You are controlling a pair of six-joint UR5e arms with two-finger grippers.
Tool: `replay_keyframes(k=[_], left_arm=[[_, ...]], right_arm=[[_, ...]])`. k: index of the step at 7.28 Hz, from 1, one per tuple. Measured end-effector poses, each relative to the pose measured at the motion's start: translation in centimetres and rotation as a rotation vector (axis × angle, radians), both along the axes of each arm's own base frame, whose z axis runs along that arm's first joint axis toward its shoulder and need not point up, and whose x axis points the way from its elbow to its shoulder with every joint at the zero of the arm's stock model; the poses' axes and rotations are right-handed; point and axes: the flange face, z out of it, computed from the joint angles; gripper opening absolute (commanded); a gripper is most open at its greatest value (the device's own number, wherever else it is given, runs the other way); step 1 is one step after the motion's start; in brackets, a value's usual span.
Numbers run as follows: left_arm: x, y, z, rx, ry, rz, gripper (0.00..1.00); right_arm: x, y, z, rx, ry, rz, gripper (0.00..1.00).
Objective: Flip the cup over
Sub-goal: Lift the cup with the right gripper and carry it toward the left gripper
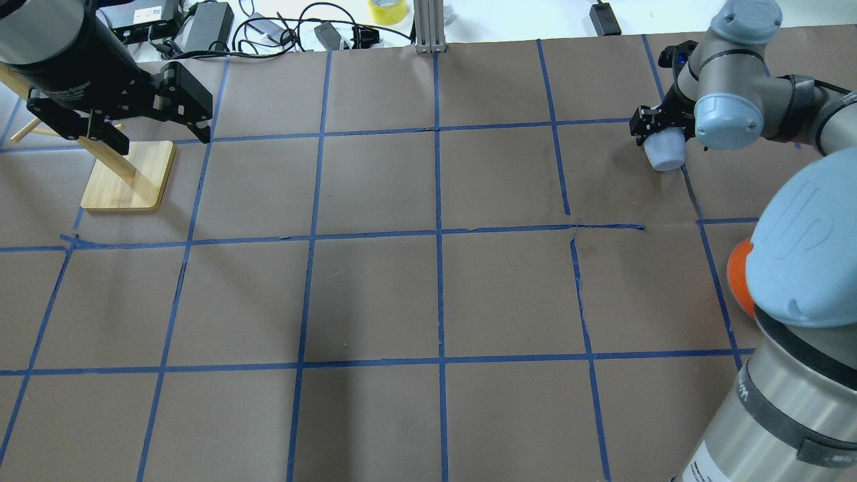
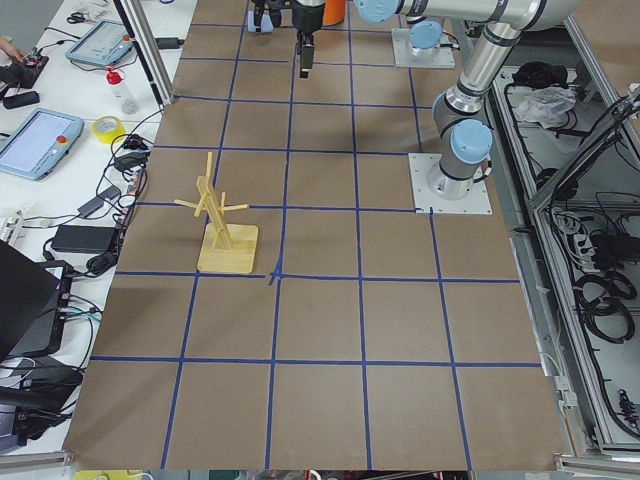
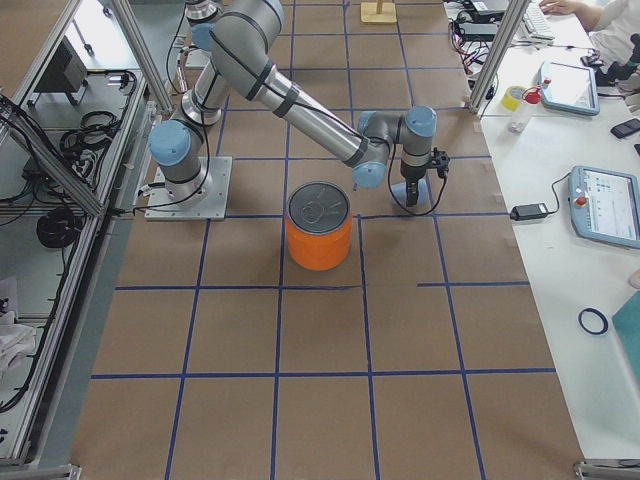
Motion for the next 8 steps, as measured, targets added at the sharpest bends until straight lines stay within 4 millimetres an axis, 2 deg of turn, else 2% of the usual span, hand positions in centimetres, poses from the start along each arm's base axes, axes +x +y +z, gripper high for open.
replay_keyframes(k=[1, 2, 3, 4, 5, 6, 8], left_arm=[[0.0, 0.0, 0.0, 0.0, 0.001, 0.0, 1.0], [0.0, 0.0, 0.0, 0.0, 0.001, 0.0, 1.0], [0.0, 0.0, 0.0, 0.0, 0.001, 0.0, 1.0], [0.0, 0.0, 0.0, 0.0, 0.001, 0.0, 1.0], [0.0, 0.0, 0.0, 0.0, 0.001, 0.0, 1.0], [0.0, 0.0, 0.0, 0.0, 0.001, 0.0, 1.0], [0.0, 0.0, 0.0, 0.0, 0.0, 0.0, 1.0]], right_arm=[[5.1, -0.3, 2.5, -0.037, 0.018, 0.096, 0.08], [11.7, -0.1, 4.5, -0.066, 0.043, 0.203, 0.08], [18.0, 0.7, 5.4, -0.082, 0.071, 0.314, 0.07], [24.0, 2.2, 5.7, -0.09, 0.097, 0.465, 0.04], [29.2, 3.9, 5.4, -0.097, 0.121, 0.636, 0.05], [33.5, 5.7, 4.8, -0.113, 0.14, 0.787, 0.09], [41.1, 8.4, 2.4, -0.189, 0.193, 1.092, 0.1]])
